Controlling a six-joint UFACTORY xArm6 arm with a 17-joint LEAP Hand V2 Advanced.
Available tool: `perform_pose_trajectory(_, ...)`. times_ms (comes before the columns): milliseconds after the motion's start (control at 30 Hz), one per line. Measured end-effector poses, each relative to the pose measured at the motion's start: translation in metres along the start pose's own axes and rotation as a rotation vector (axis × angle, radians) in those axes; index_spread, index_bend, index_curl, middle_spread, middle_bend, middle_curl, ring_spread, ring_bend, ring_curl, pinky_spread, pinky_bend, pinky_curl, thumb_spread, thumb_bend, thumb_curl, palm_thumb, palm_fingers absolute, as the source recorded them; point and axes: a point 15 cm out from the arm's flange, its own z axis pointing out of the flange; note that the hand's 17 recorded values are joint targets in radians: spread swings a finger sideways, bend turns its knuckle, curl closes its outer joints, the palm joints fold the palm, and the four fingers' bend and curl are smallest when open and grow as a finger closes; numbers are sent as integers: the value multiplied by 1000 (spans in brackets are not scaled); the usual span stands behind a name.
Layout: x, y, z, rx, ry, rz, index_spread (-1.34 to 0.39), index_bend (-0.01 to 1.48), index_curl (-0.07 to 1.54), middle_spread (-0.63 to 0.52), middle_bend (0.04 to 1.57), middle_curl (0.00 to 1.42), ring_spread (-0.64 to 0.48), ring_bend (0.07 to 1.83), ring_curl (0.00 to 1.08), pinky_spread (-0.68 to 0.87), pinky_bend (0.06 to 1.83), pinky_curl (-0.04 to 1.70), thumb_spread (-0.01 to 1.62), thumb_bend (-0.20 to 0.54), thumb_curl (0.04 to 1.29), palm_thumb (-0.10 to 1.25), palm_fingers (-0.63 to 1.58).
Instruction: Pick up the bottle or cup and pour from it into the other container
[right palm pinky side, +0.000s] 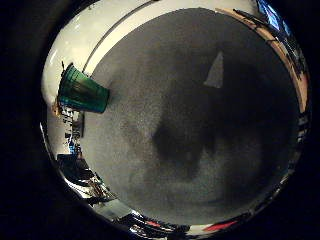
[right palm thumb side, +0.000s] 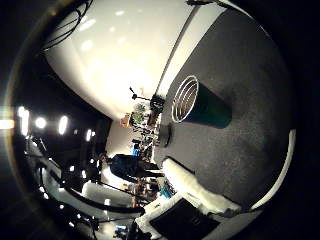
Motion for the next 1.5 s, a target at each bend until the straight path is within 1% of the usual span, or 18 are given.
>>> perform_pose_trajectory(167,-7,10,10,-20,-76,-7,-190,142,230,126,197,330,173,338,269,397,490,318,945,-28,296,541,-6)
perform_pose_trajectory(300,-14,14,17,-19,-140,9,-190,141,227,126,198,331,173,345,270,396,497,318,944,-29,296,535,-7)
perform_pose_trajectory(567,-17,14,28,-35,-159,8,-190,143,229,126,198,331,173,349,269,396,499,314,944,-29,298,534,-6)
perform_pose_trajectory(733,-14,11,35,-11,-187,25,-189,142,228,126,199,333,172,357,271,401,509,315,940,-30,298,532,-2)
perform_pose_trajectory(1167,-13,11,57,-12,-239,48,-189,143,233,126,206,335,172,369,269,395,515,308,939,-29,304,538,5)
perform_pose_trajectory(1500,-22,5,74,-30,-265,38,-189,143,233,126,210,337,165,380,264,385,528,311,939,-29,305,538,6)
